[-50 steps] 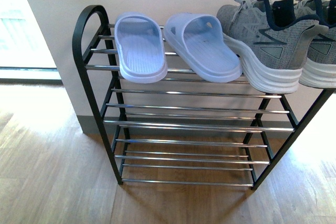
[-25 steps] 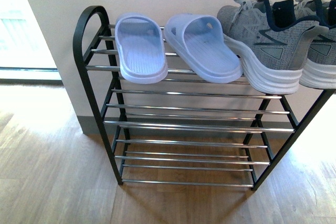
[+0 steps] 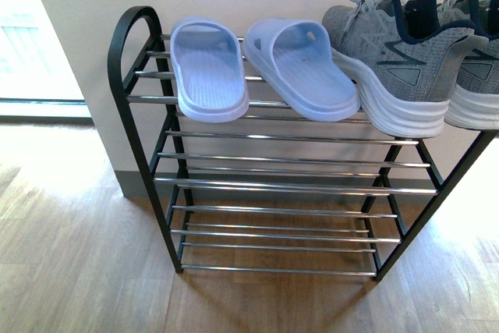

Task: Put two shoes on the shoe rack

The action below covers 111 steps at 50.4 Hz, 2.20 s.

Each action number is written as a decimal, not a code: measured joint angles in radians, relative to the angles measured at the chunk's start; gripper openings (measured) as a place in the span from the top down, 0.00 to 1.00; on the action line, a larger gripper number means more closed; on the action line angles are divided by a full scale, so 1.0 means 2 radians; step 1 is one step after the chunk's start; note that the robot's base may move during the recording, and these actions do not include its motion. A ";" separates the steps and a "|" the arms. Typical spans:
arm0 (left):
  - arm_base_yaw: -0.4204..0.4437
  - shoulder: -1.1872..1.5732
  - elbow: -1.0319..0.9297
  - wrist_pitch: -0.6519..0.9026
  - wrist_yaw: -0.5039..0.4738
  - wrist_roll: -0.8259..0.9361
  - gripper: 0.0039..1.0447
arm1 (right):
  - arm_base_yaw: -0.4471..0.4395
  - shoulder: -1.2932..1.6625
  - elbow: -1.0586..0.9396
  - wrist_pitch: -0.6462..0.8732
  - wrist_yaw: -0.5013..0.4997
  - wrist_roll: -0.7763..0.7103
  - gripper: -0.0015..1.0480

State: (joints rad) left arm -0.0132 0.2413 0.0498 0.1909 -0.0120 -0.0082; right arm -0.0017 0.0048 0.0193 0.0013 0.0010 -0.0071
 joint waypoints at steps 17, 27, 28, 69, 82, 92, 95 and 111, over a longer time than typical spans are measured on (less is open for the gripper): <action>0.005 -0.045 -0.018 -0.021 0.006 0.000 0.99 | 0.000 0.000 0.000 0.000 0.000 0.000 0.09; 0.005 -0.111 -0.018 -0.095 0.006 0.000 0.99 | 0.000 0.000 0.000 0.000 0.000 0.000 0.09; 0.005 -0.112 -0.018 -0.096 0.006 0.000 0.99 | 0.000 0.000 0.000 0.000 -0.001 0.000 0.09; 0.005 -0.112 -0.018 -0.096 0.006 0.001 0.07 | 0.000 0.000 0.000 0.000 0.000 0.000 0.09; 0.005 -0.112 -0.018 -0.096 0.006 0.001 0.09 | 0.000 0.000 0.000 0.000 0.000 0.000 0.09; 0.005 -0.112 -0.018 -0.096 0.006 0.001 0.09 | 0.000 0.000 0.000 0.000 0.000 0.000 0.09; 0.005 -0.112 -0.018 -0.096 0.006 0.001 0.09 | 0.000 0.000 0.000 0.000 0.000 0.000 0.09; 0.005 -0.112 -0.018 -0.096 0.006 0.001 0.09 | 0.000 0.000 0.000 0.000 0.000 0.000 0.09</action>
State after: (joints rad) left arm -0.0032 0.0166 0.0135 -0.0002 -0.0002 -0.0059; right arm -0.0017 0.0051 0.0193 0.0013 0.0002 -0.0067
